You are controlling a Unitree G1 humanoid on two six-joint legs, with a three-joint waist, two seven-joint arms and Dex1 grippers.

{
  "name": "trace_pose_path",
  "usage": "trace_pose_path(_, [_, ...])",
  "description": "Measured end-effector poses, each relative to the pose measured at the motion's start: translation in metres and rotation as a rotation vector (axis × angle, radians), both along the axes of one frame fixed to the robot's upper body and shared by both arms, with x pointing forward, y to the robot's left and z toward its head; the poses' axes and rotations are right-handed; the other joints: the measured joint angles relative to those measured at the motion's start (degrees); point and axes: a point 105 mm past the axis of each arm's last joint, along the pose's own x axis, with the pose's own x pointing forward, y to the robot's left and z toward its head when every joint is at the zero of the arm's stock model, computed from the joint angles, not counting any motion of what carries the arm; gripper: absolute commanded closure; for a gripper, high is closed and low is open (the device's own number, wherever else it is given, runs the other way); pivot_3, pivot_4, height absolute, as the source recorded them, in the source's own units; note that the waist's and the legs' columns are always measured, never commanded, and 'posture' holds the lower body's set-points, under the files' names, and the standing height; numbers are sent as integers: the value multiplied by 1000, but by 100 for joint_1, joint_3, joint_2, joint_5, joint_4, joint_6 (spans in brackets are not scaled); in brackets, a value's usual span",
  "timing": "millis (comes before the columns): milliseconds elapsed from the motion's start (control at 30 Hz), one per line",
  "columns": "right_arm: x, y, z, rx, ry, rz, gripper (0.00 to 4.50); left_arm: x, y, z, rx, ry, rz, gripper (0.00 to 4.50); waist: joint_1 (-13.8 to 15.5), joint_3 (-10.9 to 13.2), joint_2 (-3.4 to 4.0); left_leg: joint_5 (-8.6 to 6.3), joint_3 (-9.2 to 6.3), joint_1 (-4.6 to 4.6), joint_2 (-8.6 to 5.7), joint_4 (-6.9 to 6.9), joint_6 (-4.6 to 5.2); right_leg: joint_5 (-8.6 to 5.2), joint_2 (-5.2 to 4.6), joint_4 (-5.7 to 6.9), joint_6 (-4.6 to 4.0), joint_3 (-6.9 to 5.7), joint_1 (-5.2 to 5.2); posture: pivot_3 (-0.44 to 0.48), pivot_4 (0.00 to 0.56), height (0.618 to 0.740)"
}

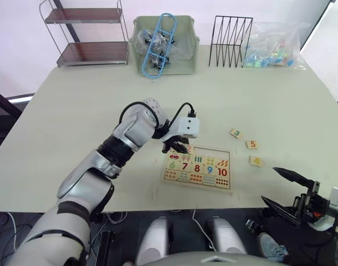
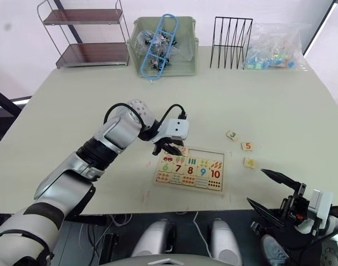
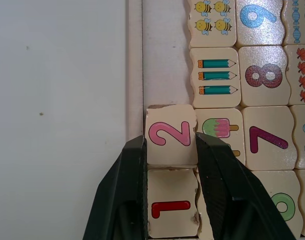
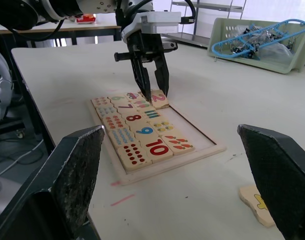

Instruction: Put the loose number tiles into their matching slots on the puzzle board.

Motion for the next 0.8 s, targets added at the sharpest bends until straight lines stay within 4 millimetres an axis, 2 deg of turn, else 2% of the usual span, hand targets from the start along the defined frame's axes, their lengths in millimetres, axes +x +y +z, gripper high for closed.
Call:
trace_pose_path(500, [0,0,1,-4,-13,-5,0,0,0,0,0,-3,-6,3590,3,0,0,0,0,0,0,1,0,0,0,1,0,0,0,0,150,740])
trace_pose_path(533, [0,0,1,-4,-14,-5,0,0,0,0,0,-3,-7,2543,3,0,0,0,0,0,0,1,0,0,0,1,0,0,0,0,150,740])
trace_pose_path(633, [0,0,1,-4,-14,-5,0,0,-1,-1,0,0,-6,1594,1,0,0,0,-1,0,0,1,0,0,0,2,0,0,0,0,150,740])
trace_pose_path(767, [0,0,1,-4,-14,-6,0,0,-1,-1,-7,5,0,32,1,0,0,0,-1,0,0,1,0,0,0,2,0,0,0,0,150,740])
trace_pose_path(800, [0,0,1,-4,-14,-6,0,0,-1,-1,-7,5,1,32,1,0,0,0,-1,0,0,1,0,0,0,2,0,0,0,0,150,740])
